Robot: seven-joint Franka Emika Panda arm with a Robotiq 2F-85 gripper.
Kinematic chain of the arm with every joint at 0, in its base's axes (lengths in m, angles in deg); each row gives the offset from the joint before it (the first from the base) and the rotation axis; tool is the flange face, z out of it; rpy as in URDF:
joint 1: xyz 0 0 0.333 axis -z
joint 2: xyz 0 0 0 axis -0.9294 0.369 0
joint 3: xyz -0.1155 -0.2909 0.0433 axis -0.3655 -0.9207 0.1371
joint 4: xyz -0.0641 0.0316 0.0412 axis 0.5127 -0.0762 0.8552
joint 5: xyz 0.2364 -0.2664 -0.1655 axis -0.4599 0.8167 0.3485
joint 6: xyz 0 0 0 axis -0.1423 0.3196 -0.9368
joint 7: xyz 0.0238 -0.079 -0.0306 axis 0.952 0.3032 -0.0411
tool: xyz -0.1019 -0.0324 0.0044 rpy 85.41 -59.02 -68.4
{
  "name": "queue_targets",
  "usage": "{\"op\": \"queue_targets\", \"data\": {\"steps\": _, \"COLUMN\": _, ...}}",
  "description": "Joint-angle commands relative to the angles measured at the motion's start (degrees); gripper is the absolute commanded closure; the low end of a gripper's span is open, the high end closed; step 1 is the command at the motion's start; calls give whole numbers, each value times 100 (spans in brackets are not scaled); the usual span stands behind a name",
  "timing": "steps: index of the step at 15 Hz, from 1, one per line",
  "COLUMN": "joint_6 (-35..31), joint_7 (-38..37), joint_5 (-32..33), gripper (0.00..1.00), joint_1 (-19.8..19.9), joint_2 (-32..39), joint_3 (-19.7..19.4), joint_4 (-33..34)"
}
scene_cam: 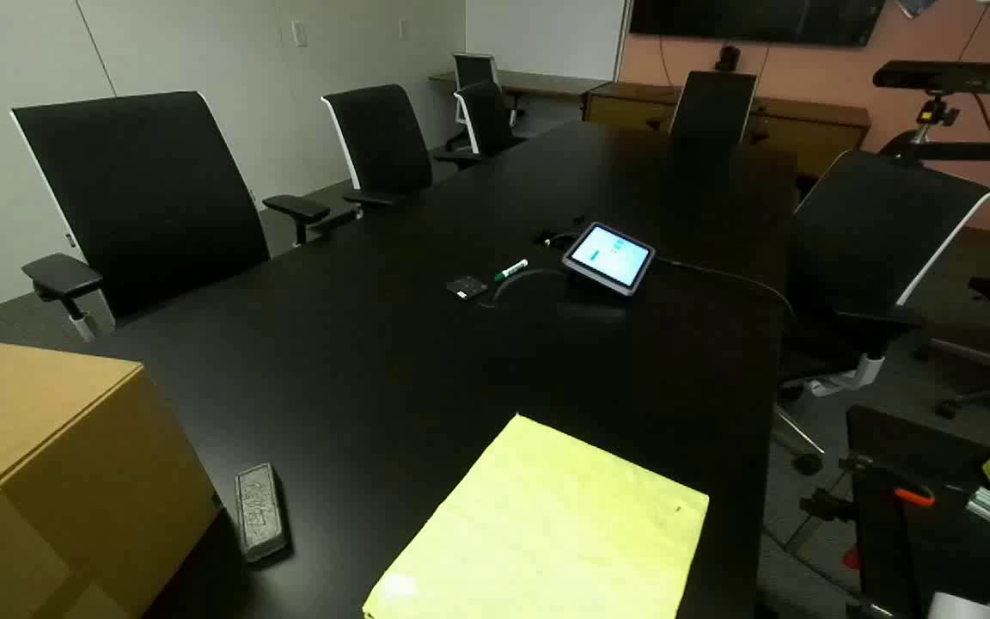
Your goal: Fold the yellow cloth
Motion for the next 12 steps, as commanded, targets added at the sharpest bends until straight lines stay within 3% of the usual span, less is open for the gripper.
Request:
{"op": "queue_targets", "data": {"steps": 1, "joint_6": 18, "joint_7": 64, "joint_5": -39, "gripper": 0, "joint_1": 111, "joint_2": 9, "joint_3": 75, "joint_4": 32}}
{"op": "queue_targets", "data": {"steps": 7, "joint_6": -195, "joint_7": 107, "joint_5": 0, "gripper": 0, "joint_1": 131, "joint_2": 139, "joint_3": 75, "joint_4": -49}}
{"op": "queue_targets", "data": {"steps": 12, "joint_6": -1905, "joint_7": -57, "joint_5": -158, "gripper": 0, "joint_1": 248, "joint_2": 929, "joint_3": 76, "joint_4": -742}}
